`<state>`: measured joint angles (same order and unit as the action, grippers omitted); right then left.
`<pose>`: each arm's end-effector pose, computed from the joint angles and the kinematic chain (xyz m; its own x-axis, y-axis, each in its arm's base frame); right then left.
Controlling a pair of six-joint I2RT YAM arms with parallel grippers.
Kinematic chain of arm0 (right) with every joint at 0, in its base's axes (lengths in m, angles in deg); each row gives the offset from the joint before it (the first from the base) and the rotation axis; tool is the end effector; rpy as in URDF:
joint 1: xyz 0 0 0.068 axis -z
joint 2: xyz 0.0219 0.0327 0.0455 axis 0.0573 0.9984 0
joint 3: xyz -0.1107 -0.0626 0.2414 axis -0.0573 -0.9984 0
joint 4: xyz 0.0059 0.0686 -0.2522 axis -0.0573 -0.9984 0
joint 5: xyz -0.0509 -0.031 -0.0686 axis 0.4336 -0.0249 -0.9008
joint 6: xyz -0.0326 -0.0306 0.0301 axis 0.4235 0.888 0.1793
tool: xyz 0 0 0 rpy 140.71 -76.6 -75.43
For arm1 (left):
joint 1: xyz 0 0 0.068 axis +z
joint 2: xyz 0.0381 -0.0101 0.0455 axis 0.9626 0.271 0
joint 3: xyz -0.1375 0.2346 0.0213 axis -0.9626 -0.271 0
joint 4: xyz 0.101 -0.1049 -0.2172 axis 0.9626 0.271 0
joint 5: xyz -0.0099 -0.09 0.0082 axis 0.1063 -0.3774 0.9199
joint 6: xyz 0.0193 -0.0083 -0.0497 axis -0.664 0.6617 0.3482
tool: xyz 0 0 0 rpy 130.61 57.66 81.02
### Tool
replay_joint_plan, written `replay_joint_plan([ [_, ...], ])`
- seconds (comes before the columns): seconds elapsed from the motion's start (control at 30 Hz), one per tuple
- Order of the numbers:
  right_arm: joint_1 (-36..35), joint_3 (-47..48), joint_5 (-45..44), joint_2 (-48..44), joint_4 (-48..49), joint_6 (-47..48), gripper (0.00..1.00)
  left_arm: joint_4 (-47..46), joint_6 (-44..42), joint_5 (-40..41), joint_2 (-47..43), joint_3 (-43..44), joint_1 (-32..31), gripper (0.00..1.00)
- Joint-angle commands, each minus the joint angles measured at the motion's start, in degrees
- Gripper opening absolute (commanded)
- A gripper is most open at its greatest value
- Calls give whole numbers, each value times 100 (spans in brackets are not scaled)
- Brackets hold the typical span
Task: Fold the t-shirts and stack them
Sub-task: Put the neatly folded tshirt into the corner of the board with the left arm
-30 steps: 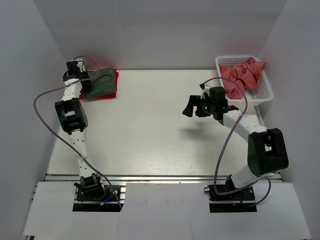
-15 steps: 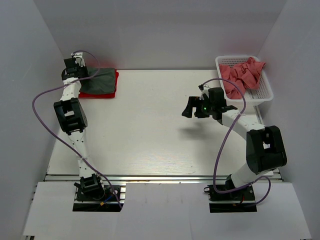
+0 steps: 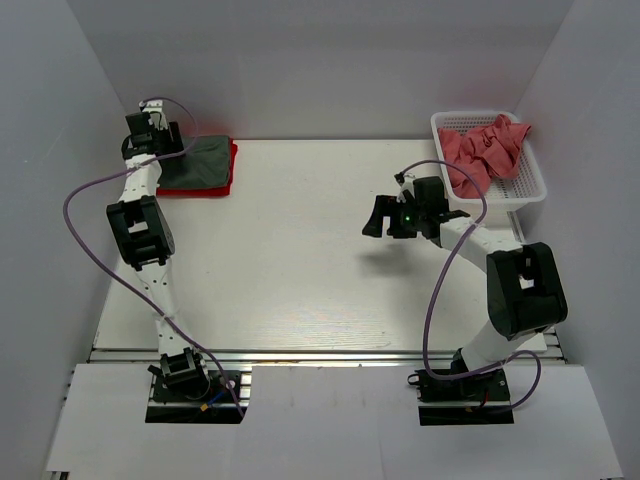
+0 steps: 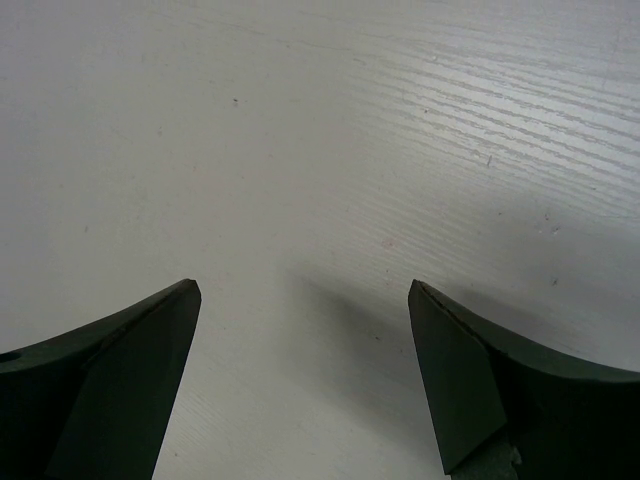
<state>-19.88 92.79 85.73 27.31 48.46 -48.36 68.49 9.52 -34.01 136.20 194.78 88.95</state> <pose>0.3299 0.1111 0.2047 -0.7396 0.0509 -0.6711 -0.3275 0.8439 0.4249 0.5511 0.1400 0.2169 -0.5387 -0.0505 -0.8410 -0.1108 0.9938 0.0114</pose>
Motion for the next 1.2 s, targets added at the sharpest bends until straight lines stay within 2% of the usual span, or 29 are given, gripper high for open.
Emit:
replay_joint_plan([
  [0.0, 8, 261, 133, -6, 187, 8, 90, -2, 268, 390, -276, 59, 26, 82],
  [0.03, 16, 261, 124, -59, 187, -1, 90, 76, 269, 452, -337, 59, 26, 100],
  [0.23, 8, 77, 54, -472, 169, 0, 90, 514, 760, 759, -767, 182, 26, 100],
  [0.3, 16, -37, -25, -682, 467, -18, 90, 578, 953, 821, -978, 182, -26, 100],
  [0.47, 16, -494, -368, -1402, 529, -80, 90, 630, 1366, 532, -1943, -379, -141, 100],
  [0.57, 25, -994, -430, -1832, 696, -194, 90, 998, 1621, 391, -2270, -748, -325, 100],
  [0.67, 17, -1390, -482, -2212, 837, -282, 90, 983, 1762, 66, -2841, -1590, -702, 100],
  [0.73, 16, -1497, -605, -2380, 828, -387, 90, 623, 1816, 170, -3551, -2740, -1202, 100],
  [0.77, 16, -1644, -623, -2467, 819, -422, 90, 430, 1911, 397, -3824, -3615, -1395, 100],
  [0.83, 25, -1812, -562, -2625, 837, -414, 90, -62, 2078, 470, -4717, -4437, -1993, 100],
  [0.87, 17, -1909, -570, -2739, 846, -440, 90, -307, 2210, 470, -5010, -5267, -2221, 100],
  [0.9, 16, -1979, -562, -2801, 881, -466, 90, -762, 2272, 470, -5292, -5659, -2458, 100],
  [0.93, 16, -2110, -605, -2941, 916, -493, 90, -897, 2325, 470, -5512, -6211, -2922, 100],
  [1.03, 16, -2393, -798, -3284, 890, -563, 90, -829, 2396, 522, -6049, -6838, -3819, 100],
  [1.17, -1, -2892, -852, -3811, 1047, -651, 90, -697, 2396, 1013, -6673, -7463, -4525, 100],
])
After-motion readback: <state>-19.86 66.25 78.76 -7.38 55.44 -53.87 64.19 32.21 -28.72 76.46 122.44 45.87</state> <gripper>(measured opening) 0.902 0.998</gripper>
